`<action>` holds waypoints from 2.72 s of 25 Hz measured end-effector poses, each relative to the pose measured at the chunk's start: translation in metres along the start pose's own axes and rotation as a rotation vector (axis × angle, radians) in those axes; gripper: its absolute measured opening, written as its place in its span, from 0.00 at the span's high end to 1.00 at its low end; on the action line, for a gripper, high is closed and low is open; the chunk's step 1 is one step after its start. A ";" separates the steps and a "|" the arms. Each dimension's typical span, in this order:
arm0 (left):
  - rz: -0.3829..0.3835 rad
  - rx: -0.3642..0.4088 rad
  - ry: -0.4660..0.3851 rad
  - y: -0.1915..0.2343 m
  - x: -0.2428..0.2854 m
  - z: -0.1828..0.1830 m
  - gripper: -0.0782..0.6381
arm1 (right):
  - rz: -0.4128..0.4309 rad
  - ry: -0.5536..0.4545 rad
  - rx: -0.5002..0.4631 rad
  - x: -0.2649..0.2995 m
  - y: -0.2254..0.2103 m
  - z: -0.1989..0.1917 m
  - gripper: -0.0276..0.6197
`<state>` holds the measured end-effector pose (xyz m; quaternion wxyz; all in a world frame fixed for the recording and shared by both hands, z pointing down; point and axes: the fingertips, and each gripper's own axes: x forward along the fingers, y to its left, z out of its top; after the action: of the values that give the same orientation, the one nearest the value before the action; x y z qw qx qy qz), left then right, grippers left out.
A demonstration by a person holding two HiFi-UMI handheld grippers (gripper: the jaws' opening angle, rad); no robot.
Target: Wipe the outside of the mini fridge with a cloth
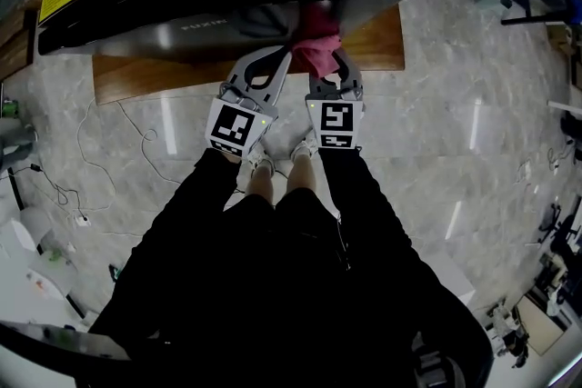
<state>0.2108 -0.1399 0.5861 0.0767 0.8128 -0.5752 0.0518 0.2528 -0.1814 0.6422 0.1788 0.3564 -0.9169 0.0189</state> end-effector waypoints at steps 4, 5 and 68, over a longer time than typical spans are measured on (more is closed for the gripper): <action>0.002 -0.042 0.079 0.003 0.008 -0.056 0.89 | 0.015 0.087 0.050 0.018 0.005 -0.045 0.83; -0.005 -0.052 0.103 0.003 0.010 -0.071 0.89 | 0.019 0.106 0.063 0.023 0.006 -0.054 0.83; 0.200 0.000 -0.158 0.160 -0.228 0.125 0.89 | 0.283 -0.123 0.314 0.012 0.245 0.217 0.83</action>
<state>-0.0164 -0.0035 0.4346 0.0256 0.7528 -0.6577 -0.0053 0.0145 -0.0416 0.4664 0.0606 0.2483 -0.9527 0.1644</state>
